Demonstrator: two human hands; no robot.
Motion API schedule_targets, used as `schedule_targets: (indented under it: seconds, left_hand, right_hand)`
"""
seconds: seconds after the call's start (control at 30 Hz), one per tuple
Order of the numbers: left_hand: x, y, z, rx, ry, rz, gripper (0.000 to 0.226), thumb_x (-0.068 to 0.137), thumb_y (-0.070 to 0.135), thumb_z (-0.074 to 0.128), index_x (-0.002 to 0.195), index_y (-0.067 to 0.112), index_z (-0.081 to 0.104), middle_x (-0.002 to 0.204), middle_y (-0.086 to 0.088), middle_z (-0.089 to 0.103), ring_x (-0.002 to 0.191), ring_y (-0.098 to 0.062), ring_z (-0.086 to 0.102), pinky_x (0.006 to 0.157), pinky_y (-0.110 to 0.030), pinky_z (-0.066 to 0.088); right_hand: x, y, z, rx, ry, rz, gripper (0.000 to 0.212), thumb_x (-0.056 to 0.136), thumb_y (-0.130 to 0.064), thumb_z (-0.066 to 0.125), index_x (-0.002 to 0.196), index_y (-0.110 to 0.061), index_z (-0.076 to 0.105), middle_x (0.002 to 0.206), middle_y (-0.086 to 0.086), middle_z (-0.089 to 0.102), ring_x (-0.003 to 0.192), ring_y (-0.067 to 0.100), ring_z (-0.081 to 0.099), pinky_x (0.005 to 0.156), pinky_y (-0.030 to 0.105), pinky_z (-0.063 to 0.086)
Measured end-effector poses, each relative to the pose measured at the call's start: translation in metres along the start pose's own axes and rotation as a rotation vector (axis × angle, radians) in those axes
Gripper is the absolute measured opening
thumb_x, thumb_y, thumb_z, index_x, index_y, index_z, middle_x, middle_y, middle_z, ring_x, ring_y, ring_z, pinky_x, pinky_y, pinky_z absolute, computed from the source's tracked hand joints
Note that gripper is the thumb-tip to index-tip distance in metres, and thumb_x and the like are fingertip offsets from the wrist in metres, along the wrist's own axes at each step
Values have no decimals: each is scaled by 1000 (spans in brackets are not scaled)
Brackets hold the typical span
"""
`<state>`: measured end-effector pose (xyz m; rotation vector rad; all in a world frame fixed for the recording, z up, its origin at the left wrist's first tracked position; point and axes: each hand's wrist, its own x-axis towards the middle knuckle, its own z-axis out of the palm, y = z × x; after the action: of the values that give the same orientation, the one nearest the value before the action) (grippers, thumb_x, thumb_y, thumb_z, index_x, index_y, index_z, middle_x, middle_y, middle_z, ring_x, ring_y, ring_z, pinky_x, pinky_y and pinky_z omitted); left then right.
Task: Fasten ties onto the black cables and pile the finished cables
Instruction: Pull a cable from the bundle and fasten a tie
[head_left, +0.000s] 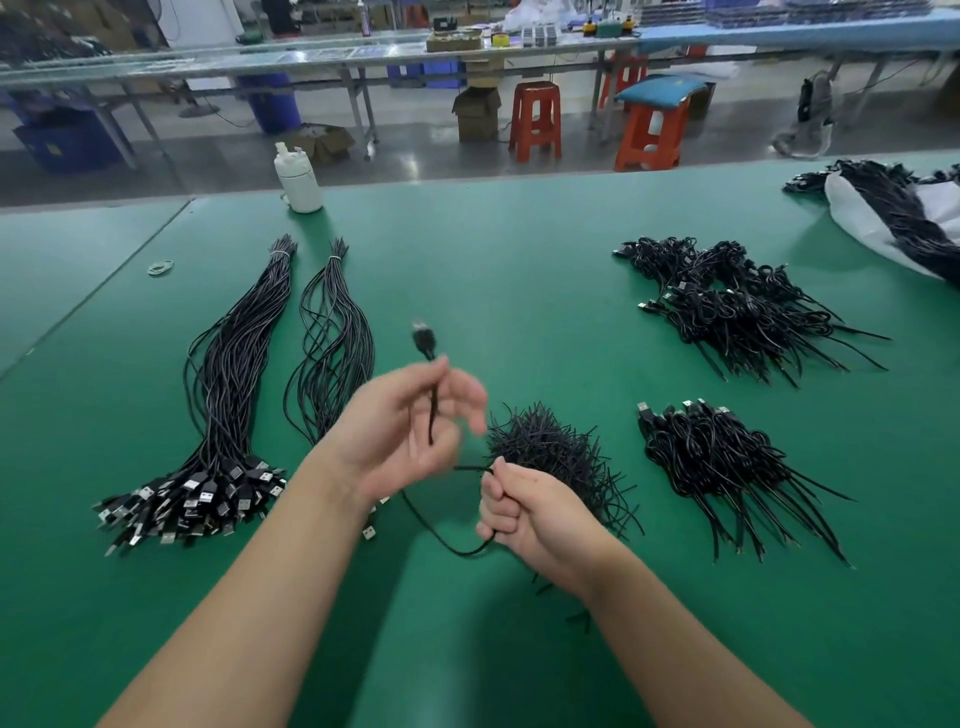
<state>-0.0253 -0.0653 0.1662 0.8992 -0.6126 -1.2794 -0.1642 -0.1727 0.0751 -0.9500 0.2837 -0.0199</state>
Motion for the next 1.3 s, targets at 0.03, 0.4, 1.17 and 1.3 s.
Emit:
schedule_targets:
  seconds: [0.03,0.4,1.17,1.3]
  left_hand:
    - [-5,0,-1,100,-121,-127,60,104,27,21,92,0,73,72,-11,74,38,-12,59,38,-16,43]
    - [-10,-55,-30,749,304,-370,40,109,23,33,122,-1,62,117,-10,71,104,-25,71,88,-31,57]
    - [-30,-28,-31,334,-105,-84,41,103,28,43,105,-3,70,82,-15,74,30,-3,30,37,-15,26]
    - [-28,-39,-27,834,-33,-346,42,108,27,35,103,1,68,98,-14,76,49,-18,65,41,-20,41]
  right_hand:
    - [1,-2,-2,48,10,5,31,97,-34,50,72,-15,53,62,-1,24,58,15,25,66,28,42]
    - [8,-8,-6,82,40,16,37,106,-28,39,73,-16,51,60,-3,25,52,11,23,53,25,29]
    - [6,14,-7,246,55,76,35,100,-28,42,68,-16,51,57,-4,29,51,12,26,56,27,28]
    - [10,12,-2,166,46,73,34,102,-20,39,72,-14,53,60,-2,28,55,13,24,59,30,23]
